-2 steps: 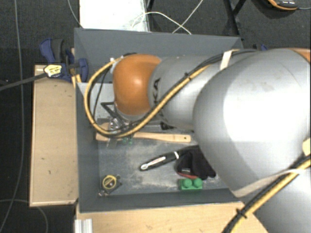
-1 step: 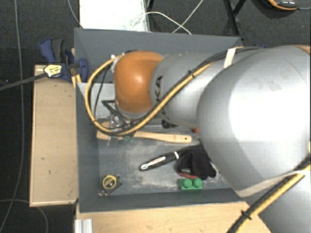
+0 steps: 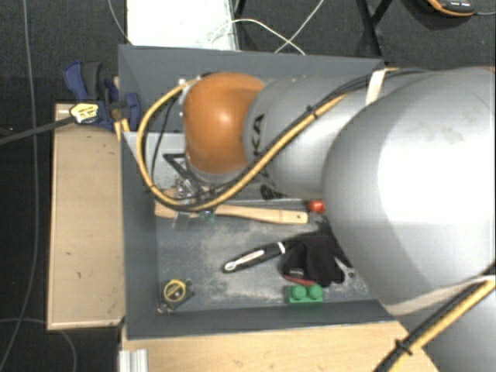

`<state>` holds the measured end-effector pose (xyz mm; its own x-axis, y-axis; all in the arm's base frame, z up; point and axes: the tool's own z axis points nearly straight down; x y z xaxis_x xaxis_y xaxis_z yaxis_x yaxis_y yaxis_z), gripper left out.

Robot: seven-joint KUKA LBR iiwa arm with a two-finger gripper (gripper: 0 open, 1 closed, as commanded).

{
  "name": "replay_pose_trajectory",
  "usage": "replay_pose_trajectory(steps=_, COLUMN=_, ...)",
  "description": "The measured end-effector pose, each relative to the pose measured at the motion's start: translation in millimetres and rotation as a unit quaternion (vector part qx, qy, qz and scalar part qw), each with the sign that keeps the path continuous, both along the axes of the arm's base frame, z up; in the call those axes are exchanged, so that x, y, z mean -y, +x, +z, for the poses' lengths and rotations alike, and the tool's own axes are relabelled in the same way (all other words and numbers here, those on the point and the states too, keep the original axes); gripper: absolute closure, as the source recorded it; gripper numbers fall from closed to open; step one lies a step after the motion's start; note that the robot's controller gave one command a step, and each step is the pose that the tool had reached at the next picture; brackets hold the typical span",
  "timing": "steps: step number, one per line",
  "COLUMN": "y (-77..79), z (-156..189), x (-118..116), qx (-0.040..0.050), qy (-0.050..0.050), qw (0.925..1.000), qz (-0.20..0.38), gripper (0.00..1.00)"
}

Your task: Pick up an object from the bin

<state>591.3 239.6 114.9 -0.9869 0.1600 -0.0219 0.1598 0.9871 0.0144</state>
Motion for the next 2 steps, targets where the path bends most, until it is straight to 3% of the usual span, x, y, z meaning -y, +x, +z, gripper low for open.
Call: replay_pose_trajectory(steps=2, y=1.1, z=47, x=0, qx=0.0022, qy=0.001, qw=1.0000, qz=-0.001, gripper=1.00)
